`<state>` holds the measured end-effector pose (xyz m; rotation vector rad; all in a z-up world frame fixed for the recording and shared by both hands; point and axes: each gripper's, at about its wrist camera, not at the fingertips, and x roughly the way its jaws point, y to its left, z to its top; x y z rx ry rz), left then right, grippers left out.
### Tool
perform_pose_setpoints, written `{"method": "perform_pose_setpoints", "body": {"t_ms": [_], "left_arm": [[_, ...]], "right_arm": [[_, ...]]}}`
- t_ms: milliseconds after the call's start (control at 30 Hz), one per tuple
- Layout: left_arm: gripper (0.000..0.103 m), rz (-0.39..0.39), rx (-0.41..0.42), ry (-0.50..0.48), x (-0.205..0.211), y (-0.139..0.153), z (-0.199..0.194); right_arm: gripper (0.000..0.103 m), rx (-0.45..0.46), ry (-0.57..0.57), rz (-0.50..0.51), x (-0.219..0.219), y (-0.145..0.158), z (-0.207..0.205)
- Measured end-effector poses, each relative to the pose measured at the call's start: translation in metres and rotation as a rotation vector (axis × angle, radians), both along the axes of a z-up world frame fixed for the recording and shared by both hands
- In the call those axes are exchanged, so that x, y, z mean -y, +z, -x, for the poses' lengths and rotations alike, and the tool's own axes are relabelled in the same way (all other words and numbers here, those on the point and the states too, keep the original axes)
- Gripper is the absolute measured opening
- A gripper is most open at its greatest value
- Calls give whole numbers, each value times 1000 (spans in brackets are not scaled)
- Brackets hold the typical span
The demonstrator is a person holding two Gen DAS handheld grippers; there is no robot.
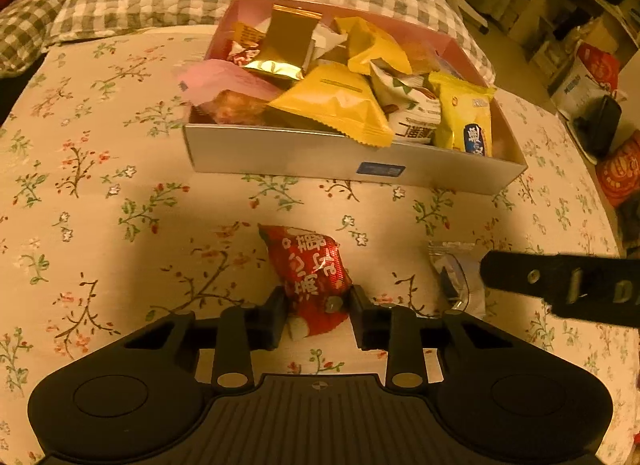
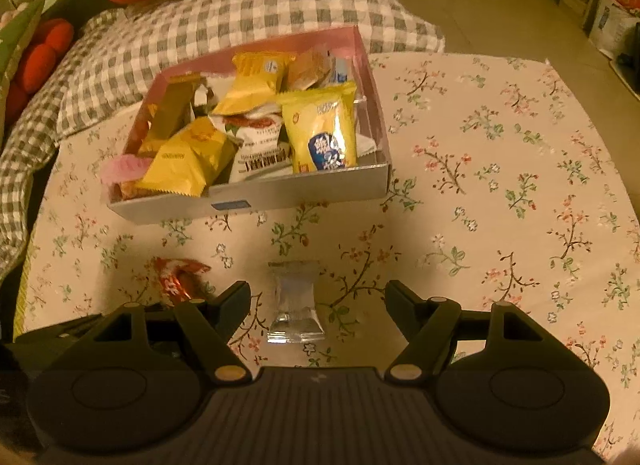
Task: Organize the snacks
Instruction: 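Grasp the red printed packet with left tool while right grasps clear candy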
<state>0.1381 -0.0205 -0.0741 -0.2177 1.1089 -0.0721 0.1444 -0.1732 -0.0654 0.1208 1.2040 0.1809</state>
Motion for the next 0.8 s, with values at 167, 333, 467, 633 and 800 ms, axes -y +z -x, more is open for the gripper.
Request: {"method": "perform_pose_setpoints", "body": {"t_ms": [167,333,467,633,800], "left_arm": [[30,0,3,6,-8,2,1],[30,-4,16,9,-12,6,1],[30,-21,21,4,-12,8,1],[30,-34,16,5,-13,8,2],[30,-40,31,8,-16,14,3]], "right_arm": [[65,-20,29,22,-8,-6,-2],[61,-31,52,27,-17,-13,-3],[55,-38,63,45,-21,-19,-5],[50,-47,77,71,-24,-28,-7],[42,-46,101,111,-32,-34,-5]]}}
